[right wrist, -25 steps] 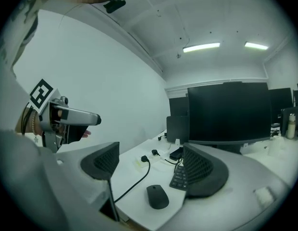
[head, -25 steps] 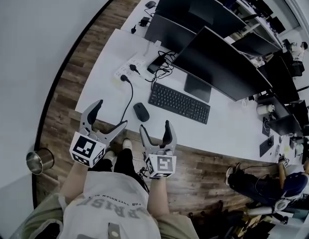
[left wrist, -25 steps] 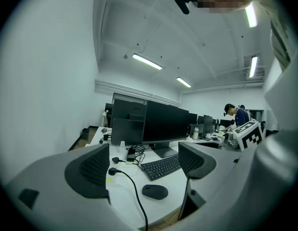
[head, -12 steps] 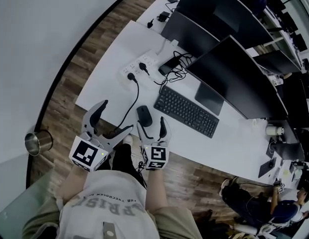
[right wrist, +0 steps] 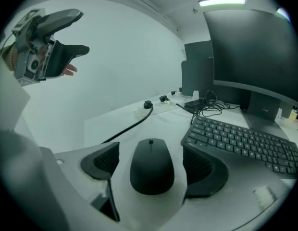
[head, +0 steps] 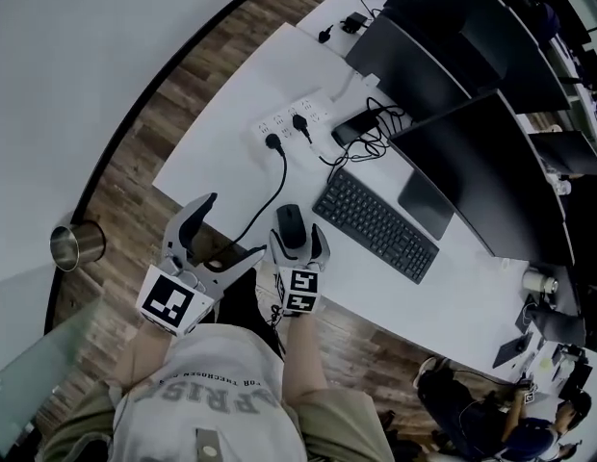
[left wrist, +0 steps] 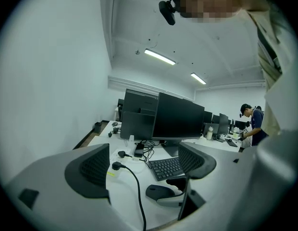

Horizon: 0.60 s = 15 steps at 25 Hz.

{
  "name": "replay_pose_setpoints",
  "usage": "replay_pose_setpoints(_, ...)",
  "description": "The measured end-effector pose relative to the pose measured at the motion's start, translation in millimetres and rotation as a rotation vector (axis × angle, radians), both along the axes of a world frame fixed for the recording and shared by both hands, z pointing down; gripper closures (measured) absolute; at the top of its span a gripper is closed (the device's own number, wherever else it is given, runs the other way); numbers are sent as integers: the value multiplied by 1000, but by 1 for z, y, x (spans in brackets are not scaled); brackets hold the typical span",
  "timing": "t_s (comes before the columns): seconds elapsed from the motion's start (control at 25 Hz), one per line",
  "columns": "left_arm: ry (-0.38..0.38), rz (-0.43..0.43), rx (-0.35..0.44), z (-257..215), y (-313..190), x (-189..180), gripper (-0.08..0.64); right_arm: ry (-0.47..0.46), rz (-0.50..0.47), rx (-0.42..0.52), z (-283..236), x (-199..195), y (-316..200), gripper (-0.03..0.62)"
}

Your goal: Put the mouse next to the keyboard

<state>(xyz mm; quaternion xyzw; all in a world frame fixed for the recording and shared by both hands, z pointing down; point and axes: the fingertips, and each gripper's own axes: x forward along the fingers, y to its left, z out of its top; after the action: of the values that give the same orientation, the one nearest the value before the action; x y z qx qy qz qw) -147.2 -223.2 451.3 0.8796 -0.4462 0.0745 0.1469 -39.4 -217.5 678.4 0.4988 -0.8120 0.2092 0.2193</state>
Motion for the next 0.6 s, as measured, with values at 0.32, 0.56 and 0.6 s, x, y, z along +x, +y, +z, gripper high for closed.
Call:
replay_pose_setpoints(0.32,-9,-24,-40,13,-3,-6,132,46,-29,-82,25,-1,1,187)
replay_pose_setpoints(0.56,-30,-25,-53,17,-5,-14,132,103,-32,-103,30,-1,1,298)
replay_pose_setpoints(0.6,-32,-23,-55,18,-5,-15,132,105,-26,-108,31,-1,2,299)
